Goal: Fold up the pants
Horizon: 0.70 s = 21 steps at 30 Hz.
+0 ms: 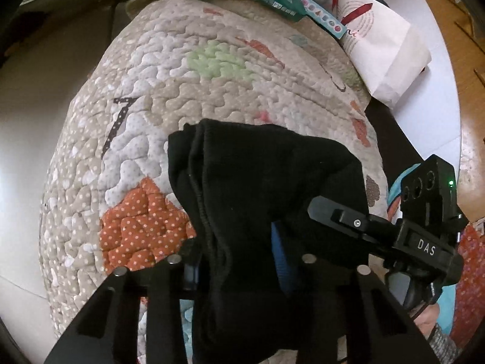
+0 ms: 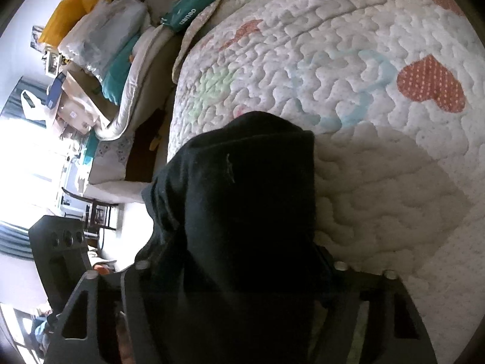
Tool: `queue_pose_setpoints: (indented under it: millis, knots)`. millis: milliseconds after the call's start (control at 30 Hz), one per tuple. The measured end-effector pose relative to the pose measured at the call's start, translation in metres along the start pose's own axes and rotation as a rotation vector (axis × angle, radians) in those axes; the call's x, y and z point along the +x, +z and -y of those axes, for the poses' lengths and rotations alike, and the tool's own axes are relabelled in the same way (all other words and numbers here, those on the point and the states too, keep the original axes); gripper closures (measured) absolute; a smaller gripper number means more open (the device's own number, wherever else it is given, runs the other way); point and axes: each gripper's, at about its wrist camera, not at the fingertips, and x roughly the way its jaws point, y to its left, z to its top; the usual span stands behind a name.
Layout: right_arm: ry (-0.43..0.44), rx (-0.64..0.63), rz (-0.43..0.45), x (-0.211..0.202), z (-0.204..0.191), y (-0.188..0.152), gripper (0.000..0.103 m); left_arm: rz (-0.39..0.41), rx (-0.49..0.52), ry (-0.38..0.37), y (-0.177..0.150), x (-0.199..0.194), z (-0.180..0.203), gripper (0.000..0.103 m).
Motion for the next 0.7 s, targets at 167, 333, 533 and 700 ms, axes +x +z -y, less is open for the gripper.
queue_pose_setpoints:
  millis: [167, 333, 533, 700]
  knots:
    - [-0.024, -0.021, 0.011, -0.003, -0.005, 0.0, 0.044, 0.032, 0.062, 0.054, 0.001, -0.002, 0.014, 0.073]
    - [-0.037, -0.053, 0.034, -0.011, -0.015, 0.001, 0.05, 0.061, 0.089, 0.073, 0.002, -0.009, 0.02, 0.074]
    - [-0.044, -0.098, 0.077, -0.027, -0.03, 0.014, 0.052, 0.108, 0.102, 0.064, 0.014, -0.019, 0.029, 0.074]
    - [-0.058, -0.131, 0.107, -0.035, -0.042, 0.044, 0.052, 0.144, 0.111, 0.051, 0.045, -0.023, 0.036, 0.074]
